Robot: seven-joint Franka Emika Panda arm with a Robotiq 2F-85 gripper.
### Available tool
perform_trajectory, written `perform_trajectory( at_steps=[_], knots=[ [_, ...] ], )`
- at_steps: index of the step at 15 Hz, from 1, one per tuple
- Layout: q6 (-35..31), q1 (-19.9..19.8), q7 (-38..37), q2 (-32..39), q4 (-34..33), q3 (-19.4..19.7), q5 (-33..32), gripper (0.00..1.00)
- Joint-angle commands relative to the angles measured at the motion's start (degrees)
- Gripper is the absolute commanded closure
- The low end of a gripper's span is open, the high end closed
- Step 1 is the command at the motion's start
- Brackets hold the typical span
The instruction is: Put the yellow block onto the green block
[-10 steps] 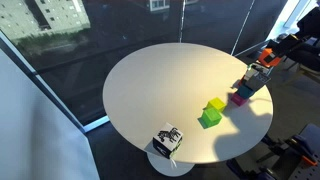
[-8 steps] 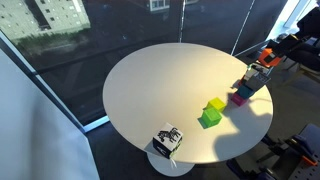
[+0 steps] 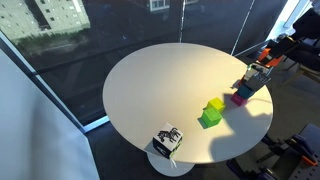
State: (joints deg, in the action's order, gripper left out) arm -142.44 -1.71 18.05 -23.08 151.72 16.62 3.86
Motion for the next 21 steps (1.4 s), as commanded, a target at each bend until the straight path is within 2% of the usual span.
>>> perform_trajectory(
  at_steps=[1,11,17,21],
  knots=[
    [0.33,-0.57,-0.60,0.48,-0.72,-2.41,0.41,0.00],
    [1.22,0.65,-8.57,3.99,-2.99,-11.13,-0.90,0.00],
    [1.32,0.25,-17.47,11.61,-5.87,-16.17,-3.63,0.00],
    [1.17,0.15,-23.70,17.67,-7.13,-17.71,-8.00,0.00]
  ],
)
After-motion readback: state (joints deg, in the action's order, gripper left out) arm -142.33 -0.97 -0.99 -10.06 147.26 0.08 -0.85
